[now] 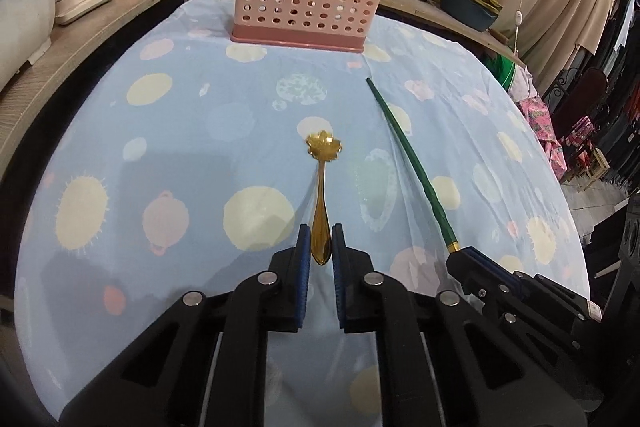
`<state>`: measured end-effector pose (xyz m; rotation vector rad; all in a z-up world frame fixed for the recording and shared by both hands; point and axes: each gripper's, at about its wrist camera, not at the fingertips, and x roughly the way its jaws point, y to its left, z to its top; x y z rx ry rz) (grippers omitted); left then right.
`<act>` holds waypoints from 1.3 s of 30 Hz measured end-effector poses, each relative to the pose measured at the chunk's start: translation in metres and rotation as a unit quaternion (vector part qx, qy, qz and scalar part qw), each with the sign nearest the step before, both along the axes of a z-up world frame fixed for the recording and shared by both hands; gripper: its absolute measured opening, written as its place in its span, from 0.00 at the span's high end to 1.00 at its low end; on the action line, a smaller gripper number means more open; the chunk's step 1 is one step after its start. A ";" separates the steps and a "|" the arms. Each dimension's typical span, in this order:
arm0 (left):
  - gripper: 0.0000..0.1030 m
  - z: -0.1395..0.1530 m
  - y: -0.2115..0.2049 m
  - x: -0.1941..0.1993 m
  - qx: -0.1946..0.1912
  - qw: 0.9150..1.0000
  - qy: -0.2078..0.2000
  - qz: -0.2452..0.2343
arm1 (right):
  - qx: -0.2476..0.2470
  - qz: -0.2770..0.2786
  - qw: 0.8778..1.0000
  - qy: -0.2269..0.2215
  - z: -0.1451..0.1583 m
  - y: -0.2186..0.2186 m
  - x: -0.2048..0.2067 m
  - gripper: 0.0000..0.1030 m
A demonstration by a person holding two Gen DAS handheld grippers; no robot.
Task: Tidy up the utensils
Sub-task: 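Lift the gold spoon with the left tool while the right tool carries the green chopstick to the basket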
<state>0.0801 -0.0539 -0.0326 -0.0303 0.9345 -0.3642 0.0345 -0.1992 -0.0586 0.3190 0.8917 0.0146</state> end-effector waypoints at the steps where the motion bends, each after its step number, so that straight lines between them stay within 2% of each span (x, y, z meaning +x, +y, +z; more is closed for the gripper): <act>1: 0.90 0.006 0.001 -0.001 -0.001 1.000 -0.008 0.001 | 0.001 0.000 1.000 -0.003 0.002 0.000 0.000 0.93; 8: 0.92 0.036 0.008 -0.001 -0.017 0.999 -0.038 0.003 | 0.011 -0.001 1.000 -0.029 0.025 -0.005 -0.002 0.93; 11: 0.98 0.044 0.009 0.000 -0.021 0.999 -0.047 0.002 | 0.015 -0.002 0.999 -0.042 0.036 -0.007 -0.004 0.93; 21: 0.99 0.062 0.017 0.007 -0.018 0.998 -0.060 0.009 | 0.032 -0.009 0.996 -0.083 0.075 -0.017 -0.006 0.93; 29: 0.99 0.085 0.022 0.011 -0.016 0.996 -0.088 0.007 | 0.039 -0.021 0.990 -0.133 0.116 -0.032 -0.002 0.93; 39: 0.99 0.118 0.023 0.024 -0.021 0.992 -0.123 0.007 | 0.047 -0.027 0.983 -0.174 0.155 -0.045 0.011 0.93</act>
